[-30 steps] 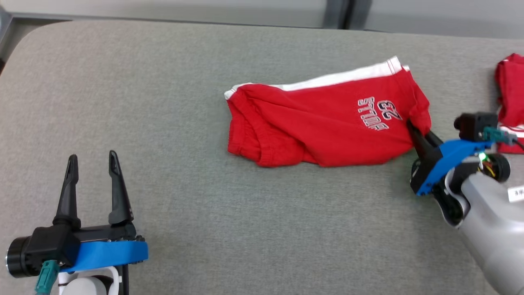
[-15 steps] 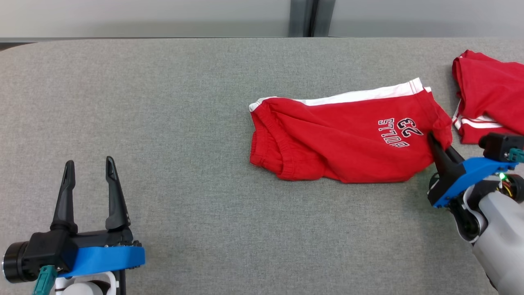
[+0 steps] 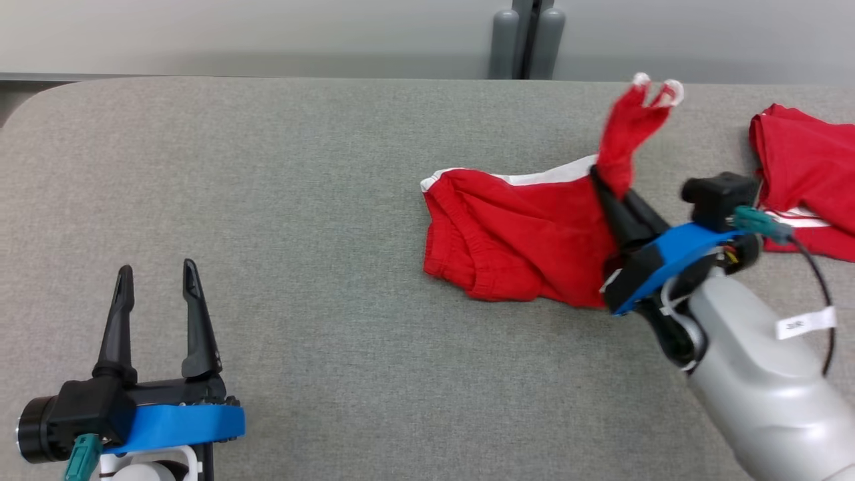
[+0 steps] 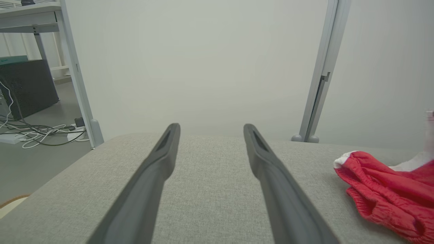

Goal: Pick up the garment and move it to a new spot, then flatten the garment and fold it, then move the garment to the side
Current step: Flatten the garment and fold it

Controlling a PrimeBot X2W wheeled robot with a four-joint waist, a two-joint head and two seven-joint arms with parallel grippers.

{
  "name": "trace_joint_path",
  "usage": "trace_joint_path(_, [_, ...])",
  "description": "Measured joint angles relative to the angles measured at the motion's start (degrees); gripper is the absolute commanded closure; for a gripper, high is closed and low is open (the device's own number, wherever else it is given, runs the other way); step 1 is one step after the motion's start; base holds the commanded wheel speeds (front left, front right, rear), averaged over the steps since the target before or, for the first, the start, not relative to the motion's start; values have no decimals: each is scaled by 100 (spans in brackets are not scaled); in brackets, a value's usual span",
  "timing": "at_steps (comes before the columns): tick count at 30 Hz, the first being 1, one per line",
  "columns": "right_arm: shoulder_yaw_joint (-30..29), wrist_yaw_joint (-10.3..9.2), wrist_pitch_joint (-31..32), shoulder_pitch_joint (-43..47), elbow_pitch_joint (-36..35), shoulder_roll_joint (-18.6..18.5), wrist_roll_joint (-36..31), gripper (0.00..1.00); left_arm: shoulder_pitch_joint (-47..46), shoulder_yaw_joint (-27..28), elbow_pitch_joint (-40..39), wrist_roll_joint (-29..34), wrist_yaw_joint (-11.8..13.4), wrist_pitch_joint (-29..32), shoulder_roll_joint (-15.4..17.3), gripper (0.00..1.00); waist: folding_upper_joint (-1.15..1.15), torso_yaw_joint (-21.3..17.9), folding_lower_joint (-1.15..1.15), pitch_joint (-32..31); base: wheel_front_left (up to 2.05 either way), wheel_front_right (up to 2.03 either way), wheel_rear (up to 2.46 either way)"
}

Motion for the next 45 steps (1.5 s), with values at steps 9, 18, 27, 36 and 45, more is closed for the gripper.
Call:
trace_joint_path(9, [598, 0, 261, -52, -63, 643, -326, 100, 6, -165, 0, -99, 86, 0, 1, 0, 0, 236, 0, 56, 0, 0, 0])
trace_joint_path(18, [1095, 1, 141, 135, 369, 976, -555, 0, -47, -177, 53, -162, 85, 0, 0, 0, 0, 409, 0, 153, 0, 0, 0])
trace_joint_path(27, [772, 1, 1, 375, -164, 681, -630, 0, 8, -120, 63, -167, 105, 0, 2, 0, 0, 311, 0, 39, 0, 0, 0])
trace_joint_path(36, [-592, 1, -7, 667, -754, 339, -1140, 53, 30, -138, 40, -164, 96, 0, -1, 0, 0, 234, 0, 30, 0, 0, 0])
trace_joint_path(45, [-783, 1, -8, 498, 58, 599, -1482, 100, -69, -244, 69, -157, 75, 1, -1, 0, 2, 389, 0, 155, 0, 0, 0])
